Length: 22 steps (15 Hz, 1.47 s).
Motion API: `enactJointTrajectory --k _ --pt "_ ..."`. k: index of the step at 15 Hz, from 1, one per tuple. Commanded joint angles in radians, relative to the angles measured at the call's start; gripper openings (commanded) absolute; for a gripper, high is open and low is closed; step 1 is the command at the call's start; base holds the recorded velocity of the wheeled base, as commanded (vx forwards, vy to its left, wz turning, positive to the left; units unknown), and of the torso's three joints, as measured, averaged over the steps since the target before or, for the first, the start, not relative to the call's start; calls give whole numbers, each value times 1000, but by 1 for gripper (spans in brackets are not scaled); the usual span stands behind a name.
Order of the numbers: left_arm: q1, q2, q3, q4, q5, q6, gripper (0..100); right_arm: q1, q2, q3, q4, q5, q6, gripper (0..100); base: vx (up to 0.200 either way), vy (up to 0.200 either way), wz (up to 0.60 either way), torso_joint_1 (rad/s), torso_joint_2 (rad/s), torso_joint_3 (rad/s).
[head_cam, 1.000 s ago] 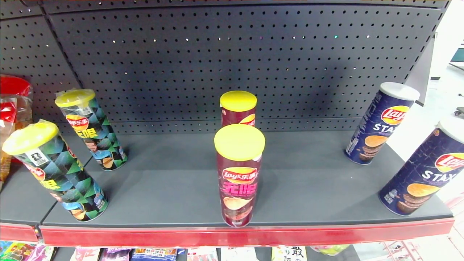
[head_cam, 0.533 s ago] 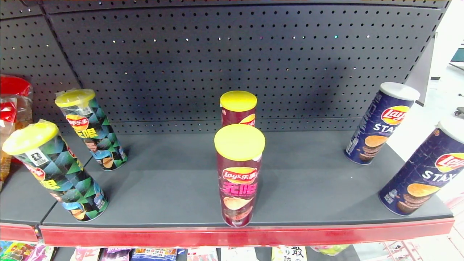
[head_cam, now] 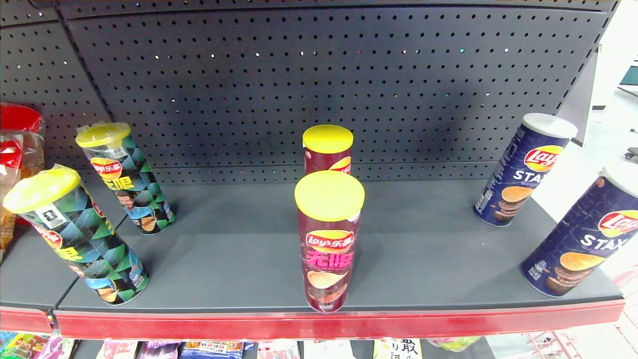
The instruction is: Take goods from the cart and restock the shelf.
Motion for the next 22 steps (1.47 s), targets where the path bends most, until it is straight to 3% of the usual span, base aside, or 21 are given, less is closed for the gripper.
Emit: enactJointTrajectory --k 1,2,3,4,5,6,13,15,16,17,20,22 --pt "248 15 33 23 -99 -12 100 -1 -1 4 -1 0 -1 100 0 0 0 0 0 0" --pt "225 -13 56 -21 -335 -22 100 -1 -7 3 2 -1 -1 100 0 0 0 0 0 0" --pt "227 -11 117 -158 -485 -36 100 -1 -11 3 3 0 -2 100 0 0 0 0 0 0" --pt "227 -13 125 -181 -574 -36 100 -1 -14 3 3 0 -2 100 0 0 0 0 0 0" --pt "227 -13 125 -124 -628 -29 100 -1 -9 1 3 0 -2 100 0 0 0 0 0 0" --pt "227 -13 123 -122 -642 -15 100 -1 -7 -4 3 0 -2 100 0 0 0 0 0 0" --pt "218 -10 123 -118 -637 -45 100 1 12 9 5 2 -2 100 0 0 0 0 0 0" --pt "118 -19 123 -118 -630 -62 100 4 28 12 3 3 -2 100 0 0 0 0 0 0" --pt "118 -19 123 -118 -630 -62 100 4 28 12 3 3 -2 100 0 0 0 0 0 0" --pt "101 -80 123 -121 -594 -88 100 24 28 18 5 0 -2 100 0 0 0 0 0 0" --pt "112 -102 125 -122 -538 -79 100 36 35 24 3 0 -2 100 0 0 0 0 0 0" --pt "112 -102 125 -121 -534 -79 100 36 52 10 3 2 -2 100 0 0 0 0 0 0"
